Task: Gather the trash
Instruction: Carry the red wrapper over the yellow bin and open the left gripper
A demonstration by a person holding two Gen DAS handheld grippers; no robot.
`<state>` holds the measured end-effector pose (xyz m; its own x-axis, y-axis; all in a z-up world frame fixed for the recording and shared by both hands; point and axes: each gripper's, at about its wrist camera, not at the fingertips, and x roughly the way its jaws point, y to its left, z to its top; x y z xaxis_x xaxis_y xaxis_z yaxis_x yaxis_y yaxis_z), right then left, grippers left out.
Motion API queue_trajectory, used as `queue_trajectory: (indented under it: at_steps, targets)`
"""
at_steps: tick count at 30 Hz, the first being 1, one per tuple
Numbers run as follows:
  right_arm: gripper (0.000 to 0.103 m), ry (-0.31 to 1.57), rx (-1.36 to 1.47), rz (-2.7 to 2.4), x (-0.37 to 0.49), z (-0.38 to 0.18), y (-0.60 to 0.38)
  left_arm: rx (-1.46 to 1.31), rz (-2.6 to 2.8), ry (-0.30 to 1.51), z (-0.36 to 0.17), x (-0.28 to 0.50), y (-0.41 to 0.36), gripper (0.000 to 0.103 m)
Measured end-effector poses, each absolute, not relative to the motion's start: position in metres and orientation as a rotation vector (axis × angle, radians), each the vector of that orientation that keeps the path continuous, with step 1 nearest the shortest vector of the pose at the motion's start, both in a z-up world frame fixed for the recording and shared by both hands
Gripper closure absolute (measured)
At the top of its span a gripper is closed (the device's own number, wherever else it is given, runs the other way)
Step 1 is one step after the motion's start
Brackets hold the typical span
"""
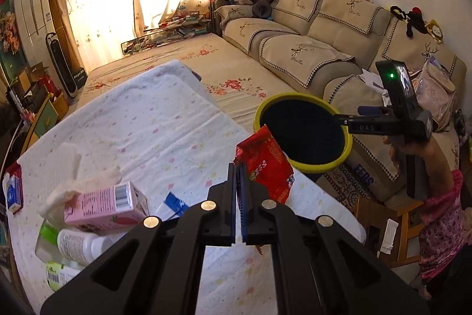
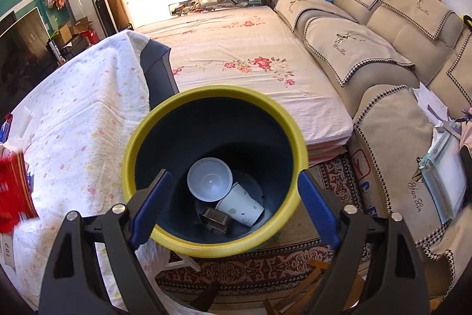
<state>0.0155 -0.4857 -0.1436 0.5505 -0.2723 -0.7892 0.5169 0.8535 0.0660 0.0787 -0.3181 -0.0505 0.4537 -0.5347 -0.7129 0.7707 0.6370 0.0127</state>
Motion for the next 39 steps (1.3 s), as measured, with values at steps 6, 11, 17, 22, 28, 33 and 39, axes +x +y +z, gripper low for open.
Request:
queue_trajectory:
  at_steps: [6,11,17,22,28,33,39]
  targets:
    - [0.02,0.86,0.318,-0.518,-0.003,-0.144,-0.5,0.38,-0.873,0.71,-0.03,0.092,-0.372,0.1]
    - [0.02,0.864,0.332,-0.538,-0.015,-0.147,-0.51,0.415,-0.936,0.749,-0.044,0.101,-0.436,0.1]
    - [0.02,0.861,0.345,-0.55,-0.025,-0.148,-0.52,0.456,-0.944,0.834,-0.09,0.123,-0.502,0.1]
    - [0.019,0.87,0.349,-0.55,-0.03,-0.152,-0.521,0.488,-0.917,0.883,-0.124,0.138,-0.537,0.099]
    - [0.017,0.879,0.346,-0.547,-0.028,-0.155,-0.518,0.502,-0.882,0.901,-0.141,0.146,-0.55,0.062]
    - [0.017,0.881,0.334,-0.538,-0.026,-0.154,-0.512,0.481,-0.888,0.894,-0.126,0.14,-0.526,0.056]
    - [0.017,0.88,0.307,-0.5,-0.018,-0.149,-0.49,0.388,-0.882,0.797,-0.073,0.118,-0.456,0.027]
